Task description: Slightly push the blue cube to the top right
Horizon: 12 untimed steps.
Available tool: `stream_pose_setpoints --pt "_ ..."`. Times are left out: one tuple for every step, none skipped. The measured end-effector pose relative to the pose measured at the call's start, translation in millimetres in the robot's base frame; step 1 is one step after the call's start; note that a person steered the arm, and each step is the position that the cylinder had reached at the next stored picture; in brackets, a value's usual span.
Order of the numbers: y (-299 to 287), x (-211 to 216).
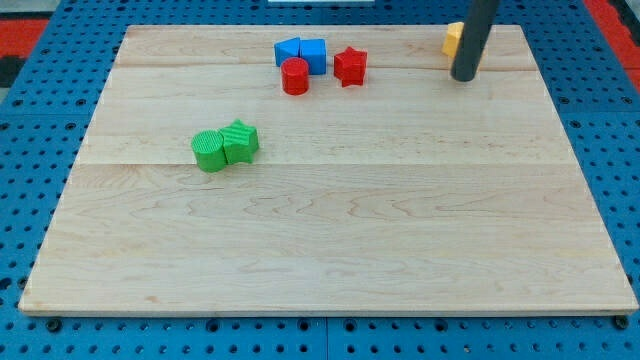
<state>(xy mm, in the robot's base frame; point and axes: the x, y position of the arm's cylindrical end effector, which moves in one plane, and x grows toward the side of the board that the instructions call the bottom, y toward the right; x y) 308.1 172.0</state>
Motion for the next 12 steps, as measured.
stream_pose_setpoints --pt "-64.5 34.7" --pt "-183.2 56.4" --pt "-278.1 47.2" --pt "-337.4 -3.0" --pt "-326.2 -53.3" --pt "-296.2 -64.4" --pt "-264.3 -62.6" --pt "-239.8 -57.1" --pt "-239.3 -42.9" --pt "-235.3 -35.7" --pt "-211.2 -40.0" --pt "-194.6 -54.4"
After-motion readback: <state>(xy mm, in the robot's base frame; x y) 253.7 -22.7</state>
